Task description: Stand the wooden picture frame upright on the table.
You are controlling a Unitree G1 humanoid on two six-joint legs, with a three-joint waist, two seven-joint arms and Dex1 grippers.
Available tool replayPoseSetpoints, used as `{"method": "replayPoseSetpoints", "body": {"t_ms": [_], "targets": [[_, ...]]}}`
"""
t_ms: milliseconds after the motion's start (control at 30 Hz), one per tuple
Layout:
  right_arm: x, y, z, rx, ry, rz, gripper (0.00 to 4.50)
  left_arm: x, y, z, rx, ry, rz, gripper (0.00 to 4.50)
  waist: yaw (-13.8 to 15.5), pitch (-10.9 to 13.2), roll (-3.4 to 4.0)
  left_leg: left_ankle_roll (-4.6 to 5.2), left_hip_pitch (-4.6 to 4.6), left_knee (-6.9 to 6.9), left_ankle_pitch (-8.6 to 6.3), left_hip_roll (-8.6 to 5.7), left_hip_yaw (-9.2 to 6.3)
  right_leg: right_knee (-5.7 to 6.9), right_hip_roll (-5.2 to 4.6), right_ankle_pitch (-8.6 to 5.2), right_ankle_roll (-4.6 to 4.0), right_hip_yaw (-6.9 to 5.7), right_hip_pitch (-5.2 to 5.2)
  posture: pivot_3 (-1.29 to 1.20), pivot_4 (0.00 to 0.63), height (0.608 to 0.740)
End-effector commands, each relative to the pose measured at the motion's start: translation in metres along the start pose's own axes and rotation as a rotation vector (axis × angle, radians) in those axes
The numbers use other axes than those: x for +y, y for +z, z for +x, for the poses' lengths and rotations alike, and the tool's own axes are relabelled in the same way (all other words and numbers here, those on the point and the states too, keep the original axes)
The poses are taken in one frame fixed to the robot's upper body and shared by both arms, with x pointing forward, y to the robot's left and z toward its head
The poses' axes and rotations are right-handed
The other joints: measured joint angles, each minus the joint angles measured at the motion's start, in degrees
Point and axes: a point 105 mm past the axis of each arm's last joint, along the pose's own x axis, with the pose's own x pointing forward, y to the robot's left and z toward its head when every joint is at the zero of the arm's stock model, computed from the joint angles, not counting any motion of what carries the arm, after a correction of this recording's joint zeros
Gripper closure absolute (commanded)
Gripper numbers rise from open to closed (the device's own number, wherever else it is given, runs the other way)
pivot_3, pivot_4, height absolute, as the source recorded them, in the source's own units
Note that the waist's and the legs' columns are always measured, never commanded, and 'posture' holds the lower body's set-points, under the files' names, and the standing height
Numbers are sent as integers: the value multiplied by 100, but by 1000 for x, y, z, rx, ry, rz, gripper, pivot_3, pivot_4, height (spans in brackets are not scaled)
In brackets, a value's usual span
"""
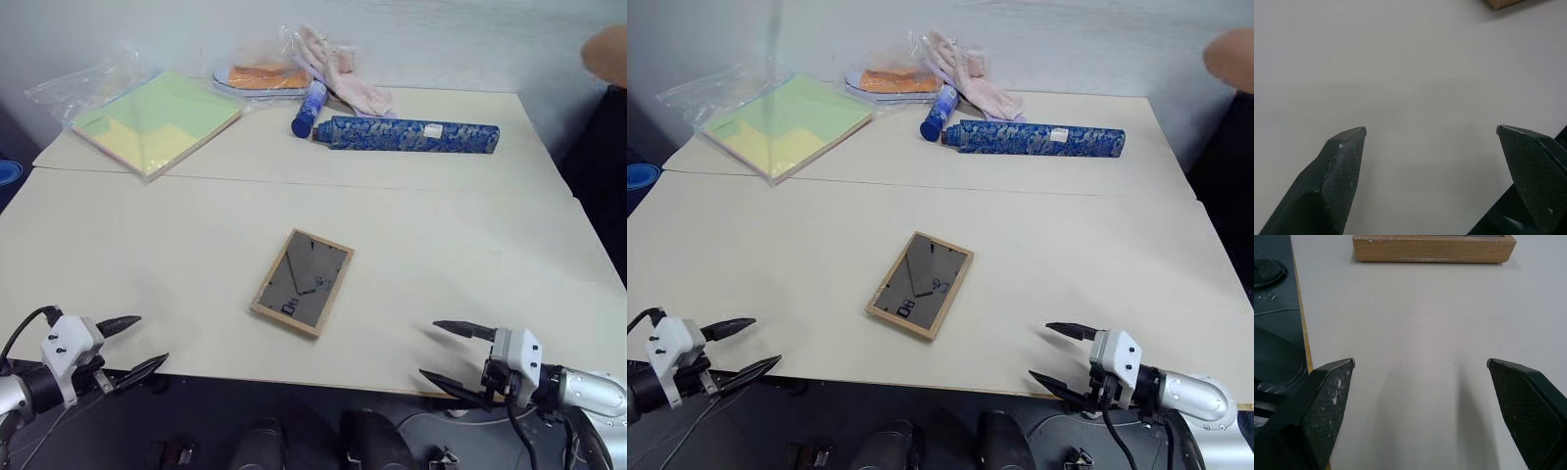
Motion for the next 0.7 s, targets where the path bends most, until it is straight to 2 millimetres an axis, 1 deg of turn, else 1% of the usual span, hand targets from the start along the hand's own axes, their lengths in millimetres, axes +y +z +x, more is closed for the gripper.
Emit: {"method": "replayPoseSetpoints", "body": {"t_ms": [33, 67, 133, 200, 233, 300, 400, 467, 533, 567, 600, 633, 700], "targets": [[-1, 13, 11, -55, -15, -13, 31, 0, 13, 6, -39, -5, 15, 0, 0, 0, 0, 0, 0, 0, 0, 0, 0, 0, 0, 0, 0, 0, 0, 0, 150, 740], [-2, 18, 16, -75, -22, 0, 31, 0, 17, 9, -57, -12, -13, 0, 0, 0, 0, 0, 0, 1, 0, 0, 0, 1, 0, 0, 0, 0, 0, 0, 150, 740], [-3, 26, 30, -105, -21, 48, 31, -2, 34, 24, -107, -57, -36, 0, -1, -1, 1, -1, 0, 4, 1, 0, -1, 6, 0, 0, 0, 0, -1, 0, 150, 740], [-1, 28, 45, -89, 4, 46, 407, 0, 48, 42, -125, -77, -10, 389, 8, -2, 2, -2, -1, 4, 1, 0, -2, 7, 0, 0, 0, 0, -1, 0, 150, 740], [-2, 29, 56, -87, 9, 56, 605, 2, 53, 55, -117, -76, 21, 589, 20, -3, 0, -3, -1, 8, 2, 0, -3, 9, 0, 0, 0, -1, -1, 0, 150, 740], [-6, 32, 71, -81, -5, 48, 1381, 7, 58, 75, -100, -63, 53, 1299, 15, -6, -2, -3, -5, 17, 1, -2, -5, 15, 0, 0, 0, -3, -3, 0, 150, 740], [-13, 32, 92, -49, -17, 5, 2400, 8, 68, 106, -101, -75, 72, 2221, 12, -7, -1, -3, -12, 17, 1, -6, -1, 45, 3, 1, 2, -3, -14, 0, 150, 740], [-14, 30, 101, -27, -9, -19, 3095, 2, 70, 121, -105, -112, 73, 2873, 0, -7, -2, -3, -17, 25, 1, -8, 8, 52, 5, 1, 2, -6, -22, 0, 150, 740], [-15, 29, 110, -19, -12, -36, 3853, -10, 69, 136, -91, -168, 102, 3566, -4, -8, -4, -1, -15, 26, 0, -7, 17, 60, 6, 2, 3, -7, -24, 0, 150, 740], [-17, 31, 114, -24, -19, -34, 4106, -13, 68, 142, -89, -181, 107, 3809, -5, -8, -4, -1, -17, 26, 0, -6, 24, 59, 7, 2, 3, -8, -29, 0, 150, 740], [-19, 32, 117, -25, -28, -34, 4500, -21, 69, 147, -94, -214, 109, 4220, -4, -8, -4, -1, -17, 26, 0, -5, 29, 60, 7, 2, 3, -8, -30, 0, 150, 740], [-22, 35, 120, -32, -34, -36, 4500, -28, 69, 150, -92, -246, 106, 4461, -4, -8, -4, -2, -17, 28, 0, -5, 32, 66, 7, 2, 3, -6, -33, 0, 150, 740], [-25, 39, 122, -39, -43, -36, 4500, -41, 69, 154, -92, -302, 95, 4461, 2, -8, -3, -1, -18, 35, 0, -2, 34, 74, 7, 2, 3, -5, -36, 0, 150, 740]]}}
